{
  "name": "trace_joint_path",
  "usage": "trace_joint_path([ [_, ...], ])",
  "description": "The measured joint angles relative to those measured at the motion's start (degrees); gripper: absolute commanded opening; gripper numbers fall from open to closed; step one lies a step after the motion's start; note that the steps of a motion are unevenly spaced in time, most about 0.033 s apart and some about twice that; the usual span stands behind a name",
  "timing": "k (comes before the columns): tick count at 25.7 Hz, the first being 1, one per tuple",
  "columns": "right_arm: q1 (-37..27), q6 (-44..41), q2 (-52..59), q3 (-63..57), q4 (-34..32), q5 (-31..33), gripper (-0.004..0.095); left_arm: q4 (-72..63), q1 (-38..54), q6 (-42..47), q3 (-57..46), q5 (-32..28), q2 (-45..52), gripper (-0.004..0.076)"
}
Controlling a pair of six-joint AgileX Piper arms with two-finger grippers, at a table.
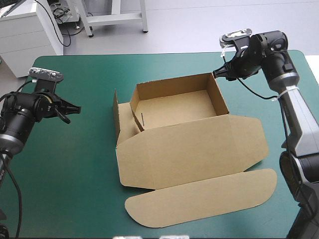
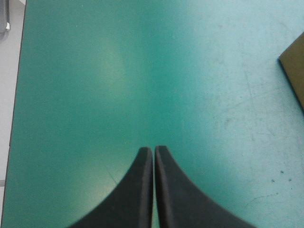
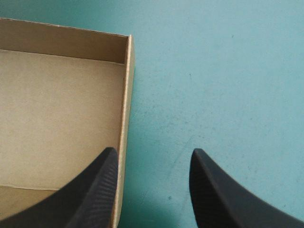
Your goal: Fold the box
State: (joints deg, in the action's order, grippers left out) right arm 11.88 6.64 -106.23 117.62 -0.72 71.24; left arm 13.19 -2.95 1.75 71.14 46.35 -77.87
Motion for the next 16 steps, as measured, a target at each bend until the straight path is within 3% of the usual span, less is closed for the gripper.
trace_joint_path([
  [5, 0.0, 3.3, -0.5, -0.2, 6.3, 0.1, 0.0446, 0.0, 0.0, 0.0, 0.0, 1.1, 0.0, -0.0001],
  [16, 0.0, 2.5, -11.4, -0.7, 8.9, 0.0, 0.0446, -0.1, 0.0, 0.0, 0.0, 3.3, 0.0, -0.0001],
])
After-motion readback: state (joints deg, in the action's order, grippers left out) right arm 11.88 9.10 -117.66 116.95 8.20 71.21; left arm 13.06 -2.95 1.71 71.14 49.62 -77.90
